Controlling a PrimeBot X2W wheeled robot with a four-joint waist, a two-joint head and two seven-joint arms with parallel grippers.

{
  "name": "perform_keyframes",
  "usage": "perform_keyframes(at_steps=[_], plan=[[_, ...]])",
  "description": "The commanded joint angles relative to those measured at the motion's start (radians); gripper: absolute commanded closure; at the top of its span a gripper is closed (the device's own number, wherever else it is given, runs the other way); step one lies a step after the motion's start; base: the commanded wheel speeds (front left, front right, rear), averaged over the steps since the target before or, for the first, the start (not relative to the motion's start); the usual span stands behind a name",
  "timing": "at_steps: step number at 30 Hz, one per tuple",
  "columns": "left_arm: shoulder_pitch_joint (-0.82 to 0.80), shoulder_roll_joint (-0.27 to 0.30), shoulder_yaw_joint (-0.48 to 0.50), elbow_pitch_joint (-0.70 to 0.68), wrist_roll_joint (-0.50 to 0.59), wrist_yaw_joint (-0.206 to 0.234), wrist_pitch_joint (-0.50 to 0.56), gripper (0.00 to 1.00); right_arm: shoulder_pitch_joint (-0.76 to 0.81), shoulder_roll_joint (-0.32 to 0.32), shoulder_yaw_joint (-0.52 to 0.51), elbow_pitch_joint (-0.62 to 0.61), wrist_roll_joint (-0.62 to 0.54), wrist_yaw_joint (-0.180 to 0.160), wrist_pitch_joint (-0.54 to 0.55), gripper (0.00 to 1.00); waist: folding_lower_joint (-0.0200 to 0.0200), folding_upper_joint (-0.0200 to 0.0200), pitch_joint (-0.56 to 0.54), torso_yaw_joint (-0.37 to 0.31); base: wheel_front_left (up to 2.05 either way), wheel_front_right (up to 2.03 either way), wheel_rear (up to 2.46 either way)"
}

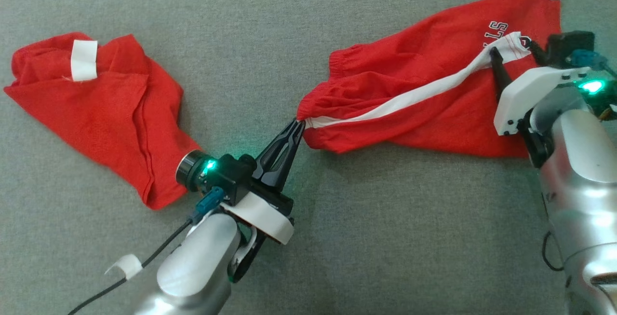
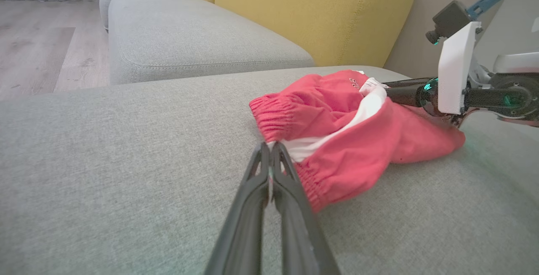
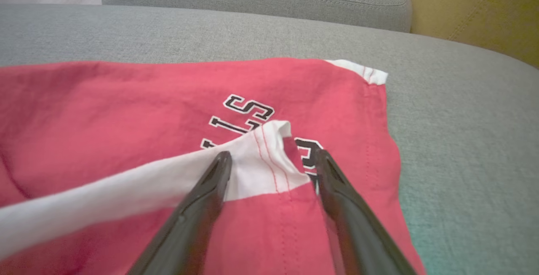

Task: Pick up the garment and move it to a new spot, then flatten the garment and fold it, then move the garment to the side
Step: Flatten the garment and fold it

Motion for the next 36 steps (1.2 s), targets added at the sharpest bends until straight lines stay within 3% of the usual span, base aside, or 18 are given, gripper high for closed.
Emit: perform_keyframes(at_steps=[1, 2, 3, 5, 14, 21, 27, 31, 36], plan=[[-0.034, 0.008, 0.024, -0.022, 0.008, -0.001, -0.01, 1.0, -0.041, -0.005, 0.037, -0.011, 0.007, -0.001, -0.024, 0.07, 0.0, 0.0, 0.0, 0.0, 0.0, 0.0, 0.0], [-0.035, 0.008, 0.023, -0.021, 0.008, -0.001, -0.01, 1.0, -0.044, -0.007, 0.046, -0.002, 0.009, -0.001, -0.031, 0.18, 0.0, 0.0, 0.0, -0.001, 0.0, 0.0, 0.0], [-0.036, 0.009, 0.023, -0.02, 0.008, -0.001, -0.011, 1.0, -0.048, -0.008, 0.056, 0.007, 0.012, -0.001, -0.038, 0.4, 0.0, 0.0, 0.0, -0.001, 0.0, 0.0, 0.0], [-0.036, 0.009, 0.023, -0.019, 0.007, -0.001, -0.011, 1.0, -0.055, -0.012, 0.075, 0.02, 0.019, -0.001, -0.058, 1.0, 0.0, 0.0, -0.001, -0.002, 0.0, 0.0, 0.0], [-0.021, 0.013, 0.033, -0.008, -0.005, 0.006, -0.012, 1.0, -0.076, -0.039, 0.133, 0.044, 0.077, -0.001, -0.139, 1.0, 0.0, 0.0, -0.044, -0.027, 0.0, 0.0, 0.0], [-0.004, 0.031, 0.061, -0.012, -0.021, 0.016, -0.012, 1.0, -0.043, -0.061, 0.181, -0.015, 0.162, -0.001, -0.19, 1.0, 0.0, 0.0, -0.113, -0.062, 0.0, 0.0, 0.0], [-0.017, 0.072, 0.092, -0.032, -0.036, 0.02, -0.005, 1.0, 0.021, -0.097, 0.25, -0.181, 0.269, -0.001, -0.22, 1.0, 0.0, 0.0, -0.19, -0.1, 0.0, 0.0, 0.0], [-0.072, 0.116, 0.118, -0.07, -0.045, 0.015, 0.037, 1.0, 0.067, -0.151, 0.283, -0.368, 0.343, -0.001, -0.209, 1.0, 0.0, 0.0, -0.243, -0.116, 0.0, 0.0, 0.0], [-0.161, 0.16, 0.161, -0.106, -0.067, 0.008, 0.091, 1.0, 0.086, -0.194, 0.274, -0.536, 0.368, -0.001, -0.199, 1.0, 0.0, 0.0, -0.295, -0.119, 0.0, 0.0, 0.0]])
